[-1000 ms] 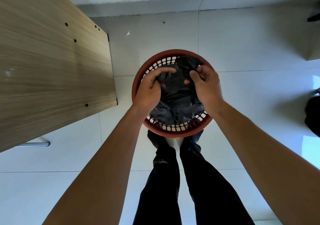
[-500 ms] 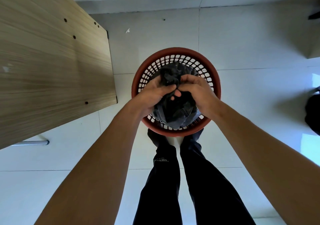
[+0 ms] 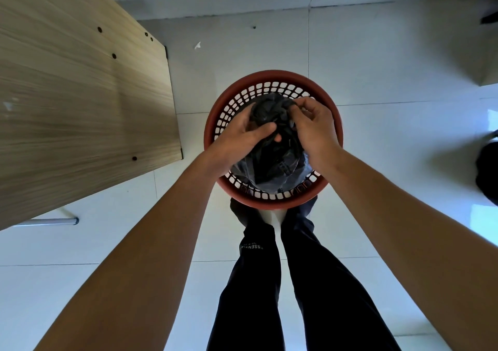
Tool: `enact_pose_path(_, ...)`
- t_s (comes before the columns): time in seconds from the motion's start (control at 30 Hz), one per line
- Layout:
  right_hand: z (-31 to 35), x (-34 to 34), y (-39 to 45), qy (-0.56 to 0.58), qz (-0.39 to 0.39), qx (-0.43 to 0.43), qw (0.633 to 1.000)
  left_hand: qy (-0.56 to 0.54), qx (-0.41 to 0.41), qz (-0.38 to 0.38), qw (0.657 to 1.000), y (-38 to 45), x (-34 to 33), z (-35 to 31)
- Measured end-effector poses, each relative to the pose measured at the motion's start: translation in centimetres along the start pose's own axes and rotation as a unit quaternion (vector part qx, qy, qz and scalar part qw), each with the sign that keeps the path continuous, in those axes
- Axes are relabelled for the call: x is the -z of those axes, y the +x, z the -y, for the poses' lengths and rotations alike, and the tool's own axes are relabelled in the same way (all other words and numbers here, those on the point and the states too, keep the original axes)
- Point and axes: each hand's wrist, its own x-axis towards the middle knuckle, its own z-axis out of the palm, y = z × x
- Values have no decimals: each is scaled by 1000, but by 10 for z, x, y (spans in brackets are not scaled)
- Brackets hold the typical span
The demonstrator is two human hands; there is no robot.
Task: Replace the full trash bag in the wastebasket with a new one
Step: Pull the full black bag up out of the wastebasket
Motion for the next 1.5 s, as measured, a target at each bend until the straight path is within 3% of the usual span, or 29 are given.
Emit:
enact_pose_path(0.2,-2,0,6,-9,-31,-43,999,95,-43,-24,994,2,-9,5)
enact_pose_path(0.37,0,8,-2,32,147,74,986,30,-64,-112,991,4,-16,7)
enact_pose_path(0.43,-5,10,-8,2,165,107,981,-7,-42,-129,991,3,-18,7)
enact_pose_path(0.57,-9,8,-18,-132,168,205,955,-99,18,-146,984,0,-13,13)
enact_pose_path(0.63,-9,4,-19,-200,154,241,937,-94,25,-140,985,-2,-6,18)
enact_pose_path(0.8,-10,-1,-6,-201,34,210,956,-66,-5,-88,994,-8,-1,22)
enact_pose_path(0.87,-12,-1,-3,-173,29,170,970,8,-28,-60,998,-8,3,21)
enact_pose_path(0.93,-12,-3,-1,-150,19,129,980,165,-60,-21,984,-4,10,23)
enact_pose_path(1.03,-16,-5,1,-155,8,97,983,389,-78,-22,918,2,14,26)
enact_pose_path(1.1,-19,-5,4,-158,5,68,985,448,-86,-40,889,2,12,26)
enact_pose_path(1.17,-18,-4,7,-164,2,34,986,461,-87,-45,882,2,9,27)
enact_pose_path(1.23,-16,-3,11,-209,-3,24,978,411,-75,-49,907,1,6,28)
enact_pose_path(1.3,-9,-2,13,-261,-8,38,965,271,-48,-43,960,-1,3,25)
enact_pose_path(1.37,-3,-2,13,-291,14,66,954,147,-29,-43,988,-1,-2,20)
enact_pose_path(1.5,13,5,6,-283,214,12,935,99,-37,-41,994,-2,-3,11)
